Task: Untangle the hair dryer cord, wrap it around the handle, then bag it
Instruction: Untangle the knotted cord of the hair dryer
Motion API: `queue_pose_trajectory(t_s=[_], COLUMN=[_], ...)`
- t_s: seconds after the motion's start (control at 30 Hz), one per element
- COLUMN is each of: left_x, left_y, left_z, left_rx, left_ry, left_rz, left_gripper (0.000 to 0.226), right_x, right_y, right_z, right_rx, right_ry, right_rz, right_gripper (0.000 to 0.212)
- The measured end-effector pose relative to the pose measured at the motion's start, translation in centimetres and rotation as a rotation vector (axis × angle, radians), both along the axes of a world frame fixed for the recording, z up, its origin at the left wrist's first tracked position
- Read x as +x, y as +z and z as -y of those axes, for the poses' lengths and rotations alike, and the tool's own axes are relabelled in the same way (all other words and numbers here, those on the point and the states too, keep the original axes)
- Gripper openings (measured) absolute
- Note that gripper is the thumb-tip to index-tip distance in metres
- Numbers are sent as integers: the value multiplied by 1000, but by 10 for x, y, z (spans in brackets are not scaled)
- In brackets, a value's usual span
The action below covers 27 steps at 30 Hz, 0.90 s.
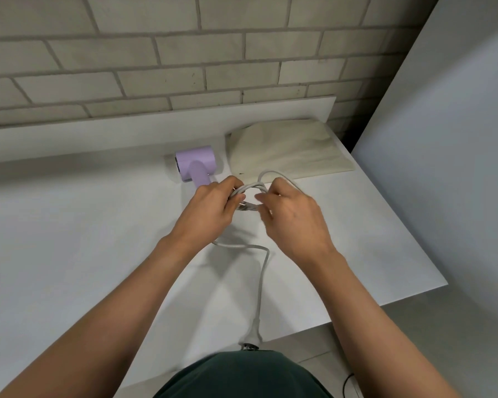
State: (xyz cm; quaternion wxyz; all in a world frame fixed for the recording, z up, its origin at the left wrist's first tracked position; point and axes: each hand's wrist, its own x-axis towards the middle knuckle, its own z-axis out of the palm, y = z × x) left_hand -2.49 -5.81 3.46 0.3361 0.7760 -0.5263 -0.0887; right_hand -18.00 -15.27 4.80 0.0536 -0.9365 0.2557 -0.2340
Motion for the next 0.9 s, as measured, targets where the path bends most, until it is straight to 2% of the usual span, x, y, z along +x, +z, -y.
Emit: queue_pose_trajectory(t_s=[0.07, 0.23, 0.4, 0.53, 0.6, 0.67, 0.8, 0.9], left_x=[0, 0, -4, -2, 4, 8, 6, 3], left_y=[1, 2, 6, 11, 10, 8, 10, 11], left_z=[-1, -2, -3, -4, -7, -10, -10, -11], left_rx=[-2, 41, 69, 102, 110, 115, 85, 65], left_ry=[-13, -72, 33, 106, 138, 130, 61, 18], left_rz=[2, 23, 140, 117, 73, 8, -152, -213], left_gripper=[11, 14, 21, 27, 27, 25, 23, 23], right_x=[6, 17, 12, -4, -16, -29, -41, -43], right_y=[-5, -16, -9, 0, 8, 20, 28, 24], right_z=[-1, -5, -3, 1, 10, 19, 33, 40], right_rx=[57, 21, -14, 41, 123, 290, 674, 749], right_ry=[30, -54, -67, 46, 163, 205, 48, -65], right_rz=[-90, -52, 20, 31, 57, 170, 510, 553], right_gripper=[18, 17, 17, 14, 11, 8, 10, 15])
